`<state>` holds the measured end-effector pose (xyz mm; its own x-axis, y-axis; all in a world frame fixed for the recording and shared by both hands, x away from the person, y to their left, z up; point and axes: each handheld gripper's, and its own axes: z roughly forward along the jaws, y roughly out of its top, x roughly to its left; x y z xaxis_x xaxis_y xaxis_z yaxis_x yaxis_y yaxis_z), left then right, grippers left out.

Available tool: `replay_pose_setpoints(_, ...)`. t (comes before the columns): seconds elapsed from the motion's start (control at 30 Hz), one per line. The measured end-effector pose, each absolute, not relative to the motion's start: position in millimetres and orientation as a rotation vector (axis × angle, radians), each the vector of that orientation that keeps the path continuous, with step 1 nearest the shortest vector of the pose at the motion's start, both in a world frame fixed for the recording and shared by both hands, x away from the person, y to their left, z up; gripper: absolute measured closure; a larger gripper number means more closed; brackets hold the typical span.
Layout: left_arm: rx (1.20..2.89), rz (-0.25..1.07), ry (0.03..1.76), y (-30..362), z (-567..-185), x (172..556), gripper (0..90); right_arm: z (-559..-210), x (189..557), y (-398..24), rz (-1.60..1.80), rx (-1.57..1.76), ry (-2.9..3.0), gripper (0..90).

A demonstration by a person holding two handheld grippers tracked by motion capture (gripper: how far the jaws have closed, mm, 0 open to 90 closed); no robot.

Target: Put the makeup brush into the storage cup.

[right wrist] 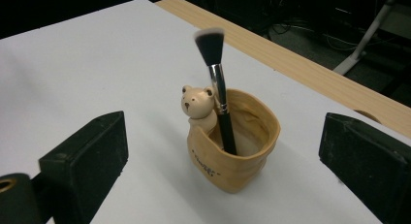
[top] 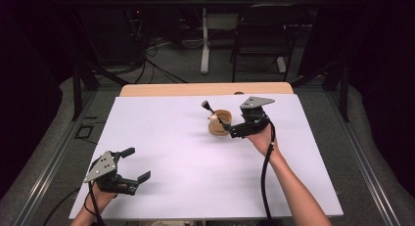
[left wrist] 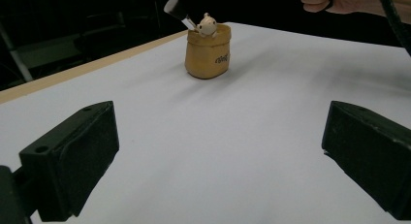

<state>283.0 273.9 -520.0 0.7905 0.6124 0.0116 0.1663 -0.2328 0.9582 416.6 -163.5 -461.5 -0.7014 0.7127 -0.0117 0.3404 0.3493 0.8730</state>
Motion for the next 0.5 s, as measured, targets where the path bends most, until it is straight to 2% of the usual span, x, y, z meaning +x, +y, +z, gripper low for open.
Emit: replay_pose_setpoints(0.5,1.793,0.474,0.598,273.1,-518.1,281.8,0.2,-458.9,389.3,-178.6,1.325,0.893,2.233,0.0)
